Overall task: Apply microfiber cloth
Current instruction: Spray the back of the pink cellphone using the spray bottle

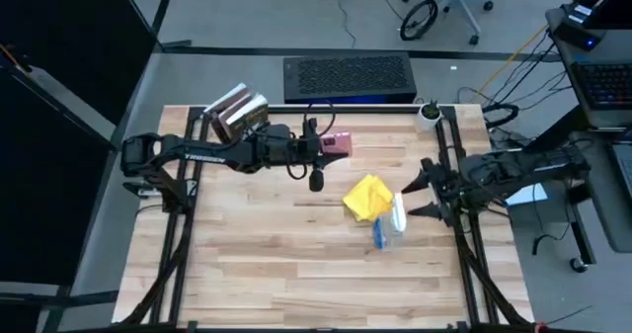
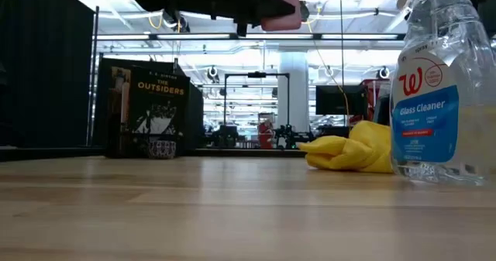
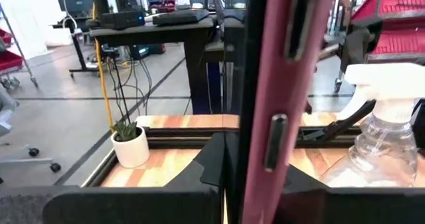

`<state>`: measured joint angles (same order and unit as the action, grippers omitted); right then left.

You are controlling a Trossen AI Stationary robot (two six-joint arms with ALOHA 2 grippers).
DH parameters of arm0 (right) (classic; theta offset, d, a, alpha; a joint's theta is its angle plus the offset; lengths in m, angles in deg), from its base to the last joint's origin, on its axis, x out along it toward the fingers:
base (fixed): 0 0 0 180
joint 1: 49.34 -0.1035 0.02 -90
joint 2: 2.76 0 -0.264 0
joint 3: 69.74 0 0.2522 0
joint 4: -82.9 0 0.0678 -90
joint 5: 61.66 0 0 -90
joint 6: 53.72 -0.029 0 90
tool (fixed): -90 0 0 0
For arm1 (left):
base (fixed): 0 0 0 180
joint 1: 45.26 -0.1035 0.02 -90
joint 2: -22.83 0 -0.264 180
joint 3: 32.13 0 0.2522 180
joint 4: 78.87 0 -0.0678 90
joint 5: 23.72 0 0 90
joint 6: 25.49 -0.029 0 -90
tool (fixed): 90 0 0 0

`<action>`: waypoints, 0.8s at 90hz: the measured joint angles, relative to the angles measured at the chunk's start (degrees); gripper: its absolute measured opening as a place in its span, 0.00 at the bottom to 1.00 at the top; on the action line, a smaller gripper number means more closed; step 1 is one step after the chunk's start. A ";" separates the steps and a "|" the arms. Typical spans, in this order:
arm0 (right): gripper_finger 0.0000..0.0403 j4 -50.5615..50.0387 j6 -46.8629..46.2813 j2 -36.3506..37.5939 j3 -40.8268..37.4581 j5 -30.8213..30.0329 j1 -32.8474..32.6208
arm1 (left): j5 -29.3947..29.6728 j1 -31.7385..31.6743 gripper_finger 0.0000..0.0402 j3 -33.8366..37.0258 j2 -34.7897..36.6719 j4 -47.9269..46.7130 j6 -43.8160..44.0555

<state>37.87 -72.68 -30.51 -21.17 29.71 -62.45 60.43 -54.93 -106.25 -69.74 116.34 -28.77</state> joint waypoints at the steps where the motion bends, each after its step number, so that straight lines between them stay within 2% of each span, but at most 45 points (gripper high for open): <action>1: 0.75 0.08 0.00 0.00 0.00 0.00 -0.05 | 0.00 -0.01 0.03 0.00 0.00 0.00 0.01; 19: 0.75 3.13 -1.28 0.00 0.00 -0.04 -0.15 | 0.00 -0.06 0.03 0.00 0.00 0.07 0.01; 45: 0.75 5.38 2.69 0.11 0.00 0.04 -0.13 | 0.50 -0.07 0.03 0.00 0.00 0.09 0.18; 60: 0.77 5.46 5.46 0.52 0.00 0.28 -0.13 | 0.98 -0.75 0.03 0.00 0.00 0.22 3.21; 63: 0.78 4.83 6.45 0.71 0.00 1.60 -0.12 | 0.98 -0.96 0.03 0.00 0.00 0.22 4.00; 72: 0.82 1.80 8.71 1.14 0.00 12.22 -0.14 | 1.15 -1.22 0.03 0.00 0.01 0.14 4.55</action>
<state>39.68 -63.97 -29.37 -21.17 41.93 -62.59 61.57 -56.16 -106.25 -69.73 116.49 -24.22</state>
